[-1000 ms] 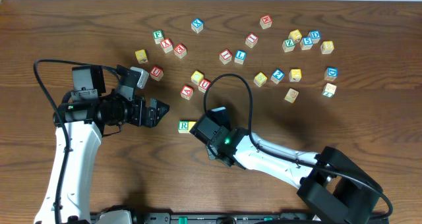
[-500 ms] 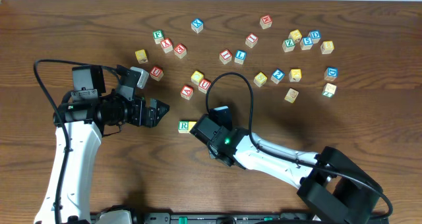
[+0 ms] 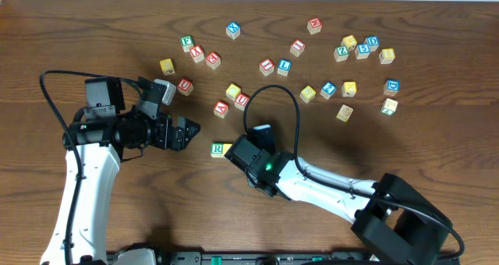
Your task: Spell out ROBOT
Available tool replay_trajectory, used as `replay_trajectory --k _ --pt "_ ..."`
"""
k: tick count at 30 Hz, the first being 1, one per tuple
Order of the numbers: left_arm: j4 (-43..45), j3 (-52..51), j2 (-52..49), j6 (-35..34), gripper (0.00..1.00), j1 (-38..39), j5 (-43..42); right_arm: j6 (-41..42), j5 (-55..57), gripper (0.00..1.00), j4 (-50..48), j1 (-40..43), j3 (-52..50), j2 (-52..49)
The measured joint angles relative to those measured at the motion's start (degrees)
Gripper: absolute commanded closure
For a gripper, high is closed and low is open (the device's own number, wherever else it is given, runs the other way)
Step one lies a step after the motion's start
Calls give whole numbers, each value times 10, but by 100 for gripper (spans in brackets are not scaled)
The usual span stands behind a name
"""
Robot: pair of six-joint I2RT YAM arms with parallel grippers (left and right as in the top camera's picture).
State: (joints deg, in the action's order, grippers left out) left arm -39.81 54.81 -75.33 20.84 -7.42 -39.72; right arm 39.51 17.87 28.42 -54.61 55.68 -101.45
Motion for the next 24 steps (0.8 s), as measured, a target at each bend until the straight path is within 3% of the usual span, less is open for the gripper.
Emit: replay_trajectory --k 24 --pt "0 0 0 0 2 0 0 0 13 99 -3 0 0 0"
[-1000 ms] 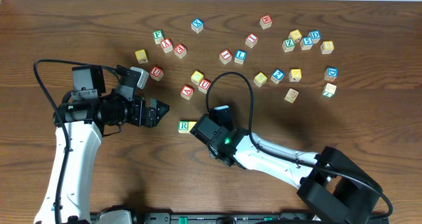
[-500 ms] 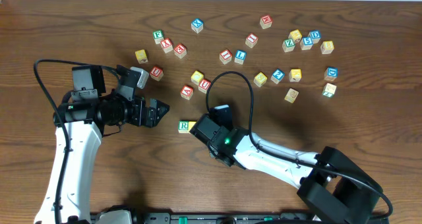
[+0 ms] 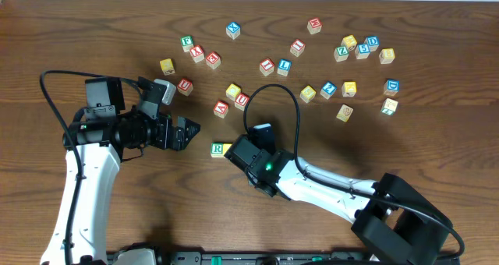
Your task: Spell out ROBOT
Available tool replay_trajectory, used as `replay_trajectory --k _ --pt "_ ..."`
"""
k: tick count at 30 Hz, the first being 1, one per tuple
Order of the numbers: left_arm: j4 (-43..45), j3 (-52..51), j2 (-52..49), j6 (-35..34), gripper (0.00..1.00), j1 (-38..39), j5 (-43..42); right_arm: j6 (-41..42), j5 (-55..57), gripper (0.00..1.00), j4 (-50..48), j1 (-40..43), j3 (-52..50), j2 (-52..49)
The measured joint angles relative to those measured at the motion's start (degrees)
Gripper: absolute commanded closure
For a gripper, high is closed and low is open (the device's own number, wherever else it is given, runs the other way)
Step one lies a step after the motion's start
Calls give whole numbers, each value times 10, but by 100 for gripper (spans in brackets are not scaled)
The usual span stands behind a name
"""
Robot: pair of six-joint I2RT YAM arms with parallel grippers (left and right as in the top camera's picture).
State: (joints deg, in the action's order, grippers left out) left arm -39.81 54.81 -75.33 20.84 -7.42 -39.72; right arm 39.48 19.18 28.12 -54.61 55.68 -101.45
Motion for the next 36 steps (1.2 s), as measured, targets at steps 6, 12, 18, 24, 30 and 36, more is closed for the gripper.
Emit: replay_trajectory --k 6,12,18,24,30,36 --pt "0 0 0 0 2 0 0 0 2 99 0 0 0 0" --pt "0 0 0 0 2 0 0 0 1 99 0 0 0 0" --pt "0 0 0 0 2 0 0 0 -9 99 11 0 0 0" --pt "0 0 0 0 2 0 0 0 -30 99 23 0 0 1" --pt "0 0 0 0 2 0 0 1 -35 99 41 0 0 39" --pt "0 0 0 0 2 0 0 2 -11 99 50 2 0 137"
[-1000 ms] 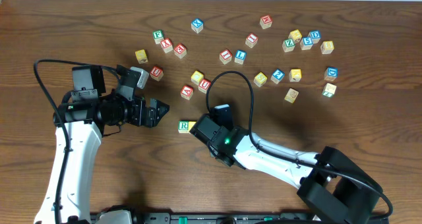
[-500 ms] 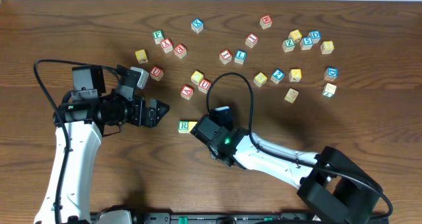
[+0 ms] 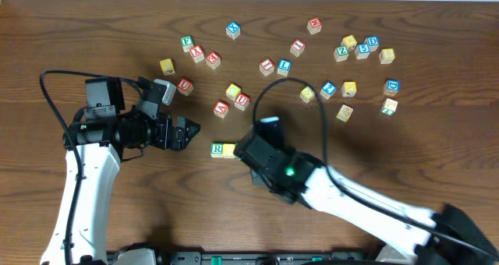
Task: Spell out ROBOT
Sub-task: 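Raise the right gripper and retract it to the upper right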
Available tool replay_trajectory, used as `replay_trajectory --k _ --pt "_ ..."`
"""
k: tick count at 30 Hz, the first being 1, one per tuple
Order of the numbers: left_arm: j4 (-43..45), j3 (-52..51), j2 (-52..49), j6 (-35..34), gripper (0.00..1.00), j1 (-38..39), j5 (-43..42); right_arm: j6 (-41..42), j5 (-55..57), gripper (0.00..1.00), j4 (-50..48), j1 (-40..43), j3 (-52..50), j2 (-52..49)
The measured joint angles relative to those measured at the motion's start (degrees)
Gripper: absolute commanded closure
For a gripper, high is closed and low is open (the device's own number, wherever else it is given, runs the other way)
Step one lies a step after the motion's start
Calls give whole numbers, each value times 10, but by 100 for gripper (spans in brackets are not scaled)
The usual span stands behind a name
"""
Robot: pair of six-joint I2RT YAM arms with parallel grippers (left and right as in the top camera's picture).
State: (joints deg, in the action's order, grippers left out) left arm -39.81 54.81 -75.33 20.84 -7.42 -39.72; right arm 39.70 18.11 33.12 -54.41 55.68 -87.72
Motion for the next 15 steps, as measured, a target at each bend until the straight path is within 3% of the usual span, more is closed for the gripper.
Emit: replay_trajectory --k 5,12,15 --pt "0 0 0 0 2 0 0 -4 44 99 3 32 0 67" --pt "0 0 0 0 2 0 0 -32 76 97 4 139 0 95" --pt "0 0 0 0 2 0 0 -39 74 73 9 193 0 95"
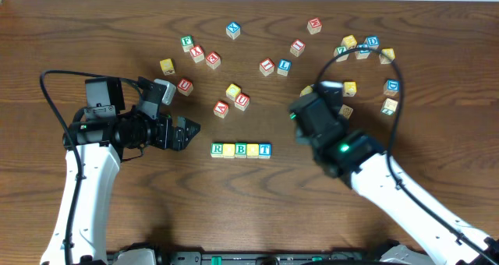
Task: Spell out ROBOT
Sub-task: 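Raise the right gripper and retract it to the upper right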
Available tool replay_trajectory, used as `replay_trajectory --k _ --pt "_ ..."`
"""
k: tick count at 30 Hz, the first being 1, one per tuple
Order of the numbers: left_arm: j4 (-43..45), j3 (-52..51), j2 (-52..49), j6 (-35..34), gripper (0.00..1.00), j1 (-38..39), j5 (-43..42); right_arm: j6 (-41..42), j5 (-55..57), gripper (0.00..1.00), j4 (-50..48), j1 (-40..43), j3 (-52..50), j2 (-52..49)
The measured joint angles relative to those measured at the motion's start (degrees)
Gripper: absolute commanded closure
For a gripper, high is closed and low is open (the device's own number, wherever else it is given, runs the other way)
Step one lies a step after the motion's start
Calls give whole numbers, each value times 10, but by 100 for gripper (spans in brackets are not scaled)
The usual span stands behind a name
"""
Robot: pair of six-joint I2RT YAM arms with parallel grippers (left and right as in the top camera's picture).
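A row of five letter blocks (241, 150) lies side by side at the table's middle front. R (217, 150) is at its left end, B in the middle and T (265, 150) at the right end; the two yellowish blocks between them are too small to read. My right gripper (306, 113) is up and to the right of the row and apart from it, with its fingers hidden under the wrist. My left gripper (191, 132) points at the row from the left, a short gap away, open and empty.
Several loose letter blocks are scattered across the back of the table, from a yellow one (166, 65) at the left to a blue one (392, 86) at the right. The nearest cluster (233, 100) sits just behind the row. The right arm's cable loops over the back-right blocks.
My right arm has moved off the row to the right and back. The blocks it covered now show, so the whole five-block row is in sight. The left arm has not moved.
At the two oldest moments my right gripper sat right beside the R block, hiding what lay to its right. Then it had shifted slightly right, showing one more block. Now it is clear of the row. The left arm stayed still throughout.
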State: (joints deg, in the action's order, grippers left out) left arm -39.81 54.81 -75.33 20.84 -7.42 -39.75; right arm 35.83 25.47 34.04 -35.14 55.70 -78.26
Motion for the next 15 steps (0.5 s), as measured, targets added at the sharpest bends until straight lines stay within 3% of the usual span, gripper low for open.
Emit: replay_trajectory --k 3,15 --pt "0 0 0 0 2 0 0 -5 -22 1 4 54 0 0" --pt "0 0 0 0 2 0 0 -72 -132 1 -7 179 29 0"
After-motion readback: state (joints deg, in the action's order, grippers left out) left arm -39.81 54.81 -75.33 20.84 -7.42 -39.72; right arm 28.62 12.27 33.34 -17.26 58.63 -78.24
